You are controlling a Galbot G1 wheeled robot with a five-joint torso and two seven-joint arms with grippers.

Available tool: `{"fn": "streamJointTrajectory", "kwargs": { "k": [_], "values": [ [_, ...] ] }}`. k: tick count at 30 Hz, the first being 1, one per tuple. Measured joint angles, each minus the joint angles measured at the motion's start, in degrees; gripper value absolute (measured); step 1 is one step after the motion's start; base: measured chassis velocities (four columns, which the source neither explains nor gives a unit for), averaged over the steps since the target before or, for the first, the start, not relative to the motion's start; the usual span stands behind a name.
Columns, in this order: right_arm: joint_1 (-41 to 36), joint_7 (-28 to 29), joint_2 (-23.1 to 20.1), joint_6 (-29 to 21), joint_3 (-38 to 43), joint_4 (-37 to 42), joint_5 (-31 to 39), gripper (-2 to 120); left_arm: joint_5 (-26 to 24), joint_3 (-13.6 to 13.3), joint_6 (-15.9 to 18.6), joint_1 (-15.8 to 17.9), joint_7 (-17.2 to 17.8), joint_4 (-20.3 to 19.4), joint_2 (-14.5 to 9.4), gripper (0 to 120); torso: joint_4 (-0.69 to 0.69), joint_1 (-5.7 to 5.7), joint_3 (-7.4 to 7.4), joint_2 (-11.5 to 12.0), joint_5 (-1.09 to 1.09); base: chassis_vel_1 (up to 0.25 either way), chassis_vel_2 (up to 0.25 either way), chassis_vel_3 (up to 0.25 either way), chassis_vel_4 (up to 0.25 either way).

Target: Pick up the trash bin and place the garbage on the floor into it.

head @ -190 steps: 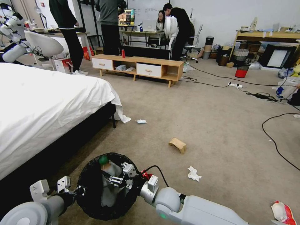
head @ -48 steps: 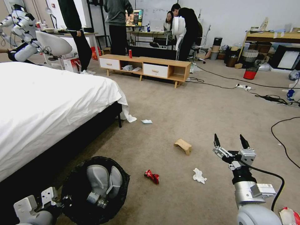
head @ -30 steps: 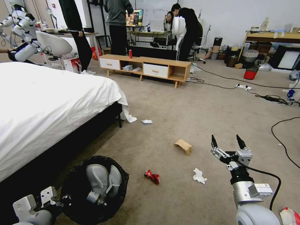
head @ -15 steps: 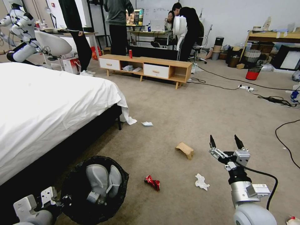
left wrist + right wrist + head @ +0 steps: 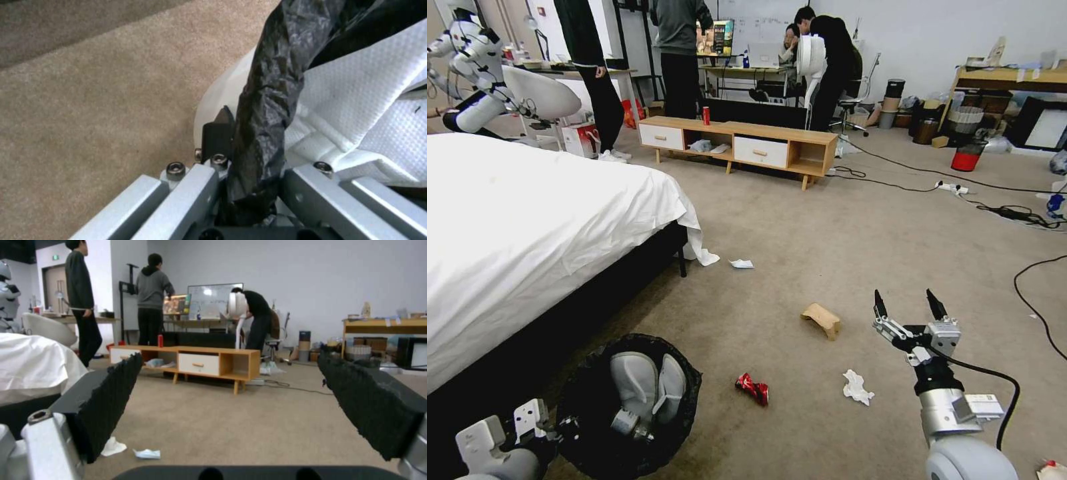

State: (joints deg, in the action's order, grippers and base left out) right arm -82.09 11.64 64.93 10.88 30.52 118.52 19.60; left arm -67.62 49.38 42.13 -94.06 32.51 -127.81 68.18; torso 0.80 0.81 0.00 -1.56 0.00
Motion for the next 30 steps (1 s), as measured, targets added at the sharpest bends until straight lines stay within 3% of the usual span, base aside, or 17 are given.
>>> {"fn": "streamJointTrajectory", "kwargs": {
  "k": [30],
  "values": [
    [0.01,-0.01,-0.05,-0.14,0.09,0.21,-0.09,100,0.00,0.12,0.00,-0.05,-0.33,-0.09,0.06,0,0.00,-0.01,0.00,0.01,0.00,0.000,0.000,0.000,0.000]
  ]
}}
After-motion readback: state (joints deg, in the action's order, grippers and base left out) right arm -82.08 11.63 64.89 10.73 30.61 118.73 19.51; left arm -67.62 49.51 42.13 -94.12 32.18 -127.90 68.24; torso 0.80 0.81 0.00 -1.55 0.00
